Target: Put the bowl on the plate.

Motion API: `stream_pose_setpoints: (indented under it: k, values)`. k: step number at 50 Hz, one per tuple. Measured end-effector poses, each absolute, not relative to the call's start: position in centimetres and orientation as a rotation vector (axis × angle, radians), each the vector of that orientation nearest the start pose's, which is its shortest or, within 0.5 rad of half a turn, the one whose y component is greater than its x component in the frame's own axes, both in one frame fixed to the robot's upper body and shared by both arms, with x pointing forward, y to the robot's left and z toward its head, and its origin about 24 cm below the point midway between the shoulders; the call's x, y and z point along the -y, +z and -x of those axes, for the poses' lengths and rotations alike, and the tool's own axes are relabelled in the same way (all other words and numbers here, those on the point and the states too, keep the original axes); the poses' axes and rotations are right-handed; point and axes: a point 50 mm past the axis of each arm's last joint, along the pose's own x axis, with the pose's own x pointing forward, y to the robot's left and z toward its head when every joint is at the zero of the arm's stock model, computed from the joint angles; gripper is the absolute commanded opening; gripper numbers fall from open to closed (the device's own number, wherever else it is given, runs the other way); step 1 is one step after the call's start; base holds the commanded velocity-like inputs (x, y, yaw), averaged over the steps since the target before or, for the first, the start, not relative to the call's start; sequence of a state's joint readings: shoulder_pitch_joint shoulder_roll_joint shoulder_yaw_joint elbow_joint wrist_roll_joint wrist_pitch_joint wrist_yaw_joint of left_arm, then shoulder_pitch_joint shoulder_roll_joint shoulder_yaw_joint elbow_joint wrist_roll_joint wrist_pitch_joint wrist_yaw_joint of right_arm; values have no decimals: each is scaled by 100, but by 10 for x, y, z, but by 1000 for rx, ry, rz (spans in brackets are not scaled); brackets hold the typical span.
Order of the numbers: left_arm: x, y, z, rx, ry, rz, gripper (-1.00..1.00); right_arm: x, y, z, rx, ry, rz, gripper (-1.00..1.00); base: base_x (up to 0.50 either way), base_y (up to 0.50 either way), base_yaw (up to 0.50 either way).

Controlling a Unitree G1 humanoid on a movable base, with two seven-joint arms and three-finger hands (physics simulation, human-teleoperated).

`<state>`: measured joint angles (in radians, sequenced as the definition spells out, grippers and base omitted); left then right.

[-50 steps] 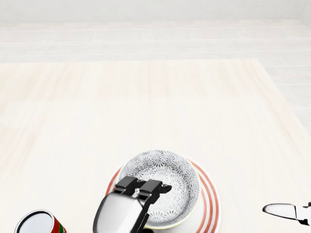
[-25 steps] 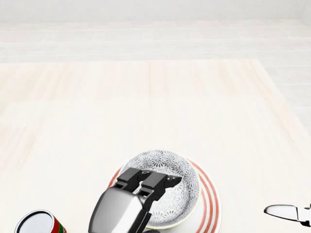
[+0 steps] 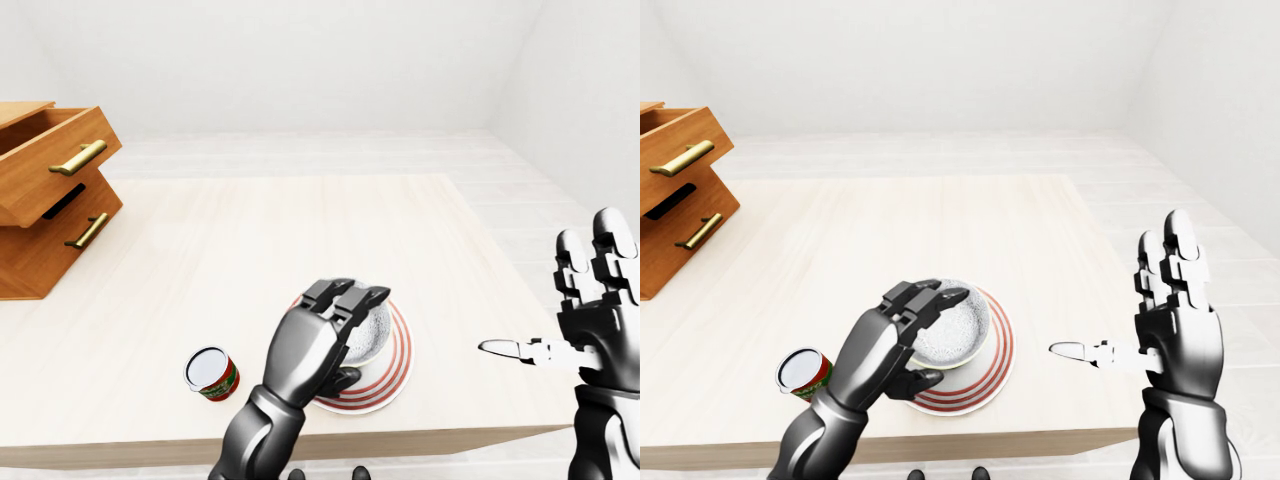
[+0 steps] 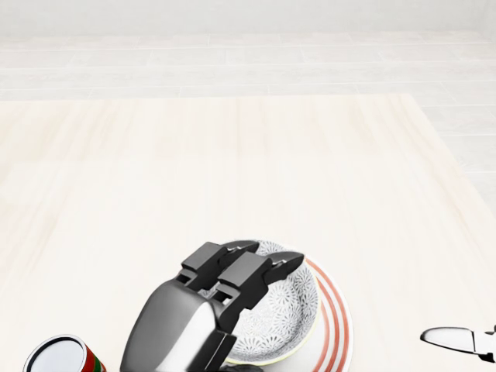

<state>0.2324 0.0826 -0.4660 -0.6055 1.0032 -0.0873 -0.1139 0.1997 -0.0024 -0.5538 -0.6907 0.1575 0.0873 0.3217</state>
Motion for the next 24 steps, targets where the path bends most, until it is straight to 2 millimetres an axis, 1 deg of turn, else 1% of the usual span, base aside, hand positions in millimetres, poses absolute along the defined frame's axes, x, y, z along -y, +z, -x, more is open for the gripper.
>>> stream_pose_setpoints:
  k: [10,15,16,18,22,24]
  values:
    - [-65,152,-170,615,-324,-875,46,250,157,-163,429,-200,162,100,0,0,0]
    - [-70,163,-168,634,-314,-857,52,249,159,-162,438,-198,167,100,0,0,0]
    - [-71,165,-167,637,-312,-854,55,248,160,-162,440,-198,168,100,0,0,0]
    - [-73,169,-167,642,-308,-848,76,248,161,-162,444,-197,170,100,0,0,0]
    - [-78,175,-166,649,-297,-837,88,247,163,-162,453,-195,176,100,0,0,0]
    - [-80,177,-166,651,-293,-832,100,246,164,-162,458,-194,179,100,0,0,0]
